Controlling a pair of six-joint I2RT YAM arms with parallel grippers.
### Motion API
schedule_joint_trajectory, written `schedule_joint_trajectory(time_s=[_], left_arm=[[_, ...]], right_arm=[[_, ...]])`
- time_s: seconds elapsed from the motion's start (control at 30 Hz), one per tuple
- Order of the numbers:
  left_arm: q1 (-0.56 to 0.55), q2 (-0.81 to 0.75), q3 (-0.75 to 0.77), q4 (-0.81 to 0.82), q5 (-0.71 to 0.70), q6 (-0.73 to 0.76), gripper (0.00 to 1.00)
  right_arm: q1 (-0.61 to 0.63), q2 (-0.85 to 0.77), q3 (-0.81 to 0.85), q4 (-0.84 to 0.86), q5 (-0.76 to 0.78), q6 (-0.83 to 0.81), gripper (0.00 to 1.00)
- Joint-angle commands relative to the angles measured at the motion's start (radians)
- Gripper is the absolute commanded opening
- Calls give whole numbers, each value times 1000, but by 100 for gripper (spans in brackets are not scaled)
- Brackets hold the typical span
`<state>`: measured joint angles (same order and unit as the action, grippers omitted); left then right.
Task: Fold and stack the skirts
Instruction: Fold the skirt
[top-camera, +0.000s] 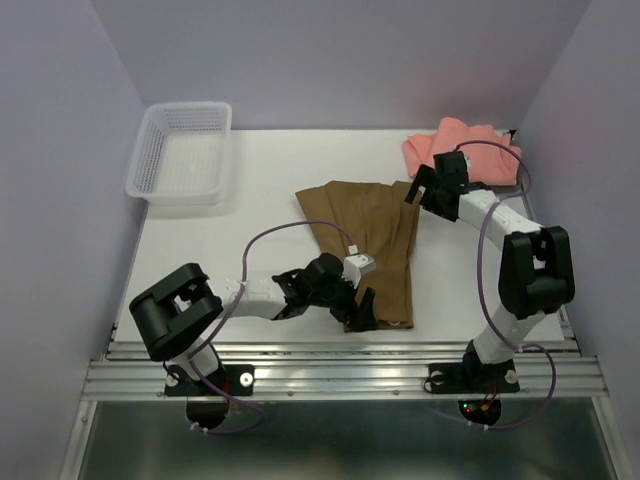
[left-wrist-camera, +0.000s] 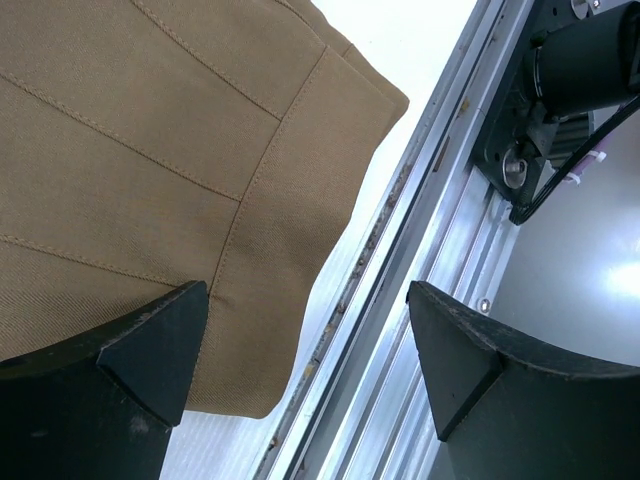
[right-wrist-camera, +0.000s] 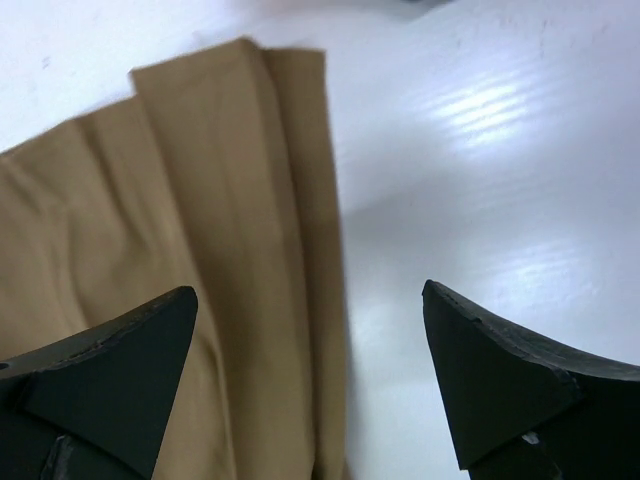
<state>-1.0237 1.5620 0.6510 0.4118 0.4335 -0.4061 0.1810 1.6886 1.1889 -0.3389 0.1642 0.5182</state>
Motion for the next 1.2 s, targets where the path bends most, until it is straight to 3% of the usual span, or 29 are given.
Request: schedule_joint_trajectory(time_s=[0.0, 0.3, 0.43, 0.67, 0.97, 1.07, 1.1, 1.17], left_arm=[[-7, -6, -2, -47, 7, 19, 91], [-1, 21, 15, -76, -4, 24, 89], [2, 17, 10, -77, -7, 16, 89], [5, 13, 2, -84, -10, 4, 87], [10, 33, 24, -103, -10, 6, 85], [11, 43, 32, -107, -7, 1, 84], [10, 46, 32, -107, -7, 1, 84], [11, 47, 35, -105, -7, 0, 83]], right_arm=[[-20, 101, 107, 28, 10, -95, 98], [-29, 336, 274, 31, 32, -178, 94], [-48, 361, 268, 67, 6, -162, 77], [-69, 352, 201, 210, -90, -152, 75], [-98, 378, 178, 228, -155, -175, 41], [-98, 376, 167, 242, -227, -196, 27], [-98, 372, 163, 247, -253, -204, 17], [-98, 365, 167, 253, -290, -219, 9]])
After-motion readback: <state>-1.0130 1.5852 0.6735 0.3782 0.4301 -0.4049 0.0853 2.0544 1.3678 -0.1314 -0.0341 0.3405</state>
